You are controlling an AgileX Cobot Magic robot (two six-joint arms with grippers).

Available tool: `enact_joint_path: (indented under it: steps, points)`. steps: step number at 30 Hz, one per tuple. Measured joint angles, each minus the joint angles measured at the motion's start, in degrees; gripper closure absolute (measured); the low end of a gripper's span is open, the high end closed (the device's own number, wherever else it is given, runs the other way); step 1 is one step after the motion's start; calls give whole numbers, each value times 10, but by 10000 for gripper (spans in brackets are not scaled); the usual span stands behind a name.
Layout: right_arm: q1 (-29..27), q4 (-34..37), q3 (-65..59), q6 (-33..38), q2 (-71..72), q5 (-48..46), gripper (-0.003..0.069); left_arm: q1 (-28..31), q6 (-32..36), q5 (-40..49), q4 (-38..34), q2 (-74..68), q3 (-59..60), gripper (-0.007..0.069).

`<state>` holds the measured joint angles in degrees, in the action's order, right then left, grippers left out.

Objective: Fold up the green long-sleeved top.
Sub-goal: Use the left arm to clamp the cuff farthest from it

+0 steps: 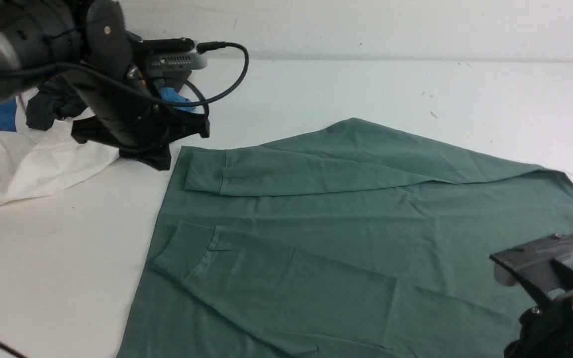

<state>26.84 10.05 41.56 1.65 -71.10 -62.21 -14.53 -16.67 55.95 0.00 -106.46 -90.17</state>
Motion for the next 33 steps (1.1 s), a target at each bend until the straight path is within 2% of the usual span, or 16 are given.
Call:
enact_joint_path:
  steps: [2, 6, 7, 8, 11, 16, 23, 26, 31, 33]
  points:
    - [0, 0, 17, 0, 12, -7, 669, 0, 1, -1, 4, -44, -41, 576]
    - [0, -5, 44, 1, 31, -16, 669, 0, 0, -4, 23, -139, -120, 422]
    - [0, -6, 44, 1, 32, -16, 669, 0, -1, -5, 24, -143, -122, 414]
    - [0, -10, 45, 1, 32, -19, 669, 0, -1, -5, 33, -173, -145, 349]
    - [0, -19, 45, 2, 32, -22, 669, 0, -2, -6, 47, -219, -178, 244]
    - [0, -28, 45, 2, 32, -23, 669, 0, -12, -23, 52, -263, -202, 172]
    - [0, -29, 46, 2, 32, -22, 669, 0, -16, -35, 51, -272, -206, 169]
    - [0, -30, 46, 5, 32, -20, 669, 0, -16, -35, 46, -272, -206, 221]
    - [0, -30, 46, 5, 32, -11, 669, 0, -16, -35, 30, -272, -207, 468]
    - [0, -30, 46, 6, 32, -10, 669, 0, -12, -34, 27, -272, -207, 531]
